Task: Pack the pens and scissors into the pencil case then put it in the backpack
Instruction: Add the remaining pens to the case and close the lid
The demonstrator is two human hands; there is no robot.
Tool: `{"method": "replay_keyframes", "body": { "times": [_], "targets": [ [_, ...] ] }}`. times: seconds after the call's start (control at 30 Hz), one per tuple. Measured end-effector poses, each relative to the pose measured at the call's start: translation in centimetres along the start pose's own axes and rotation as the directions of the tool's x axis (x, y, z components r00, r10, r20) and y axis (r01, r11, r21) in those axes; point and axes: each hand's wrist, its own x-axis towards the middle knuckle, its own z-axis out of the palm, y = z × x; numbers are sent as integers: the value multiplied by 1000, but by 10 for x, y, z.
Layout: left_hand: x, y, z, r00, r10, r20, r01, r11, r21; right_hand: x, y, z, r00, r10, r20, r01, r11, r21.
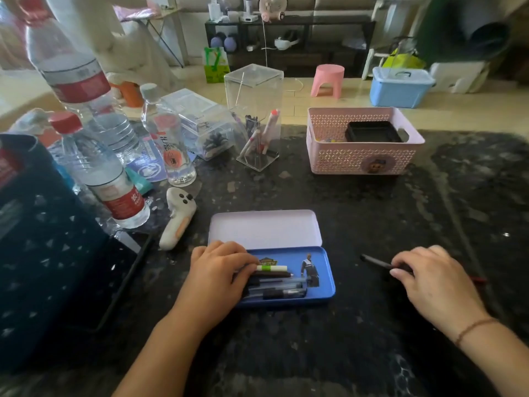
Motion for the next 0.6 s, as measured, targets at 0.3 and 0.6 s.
{"method": "replay_keyframes", "body": {
  "times": [0.3, 0.6],
  "targets": [
    [-4, -14, -16, 935, -243, -259, 174, 949, -263, 40, -170, -2, 843, -533, -76, 528, 793, 304],
    [-7, -28, -8, 985, -79, -154, 66, 994, -91, 52, -168, 4, 875, -460, -148, 475, 763, 438]
  ]
}}
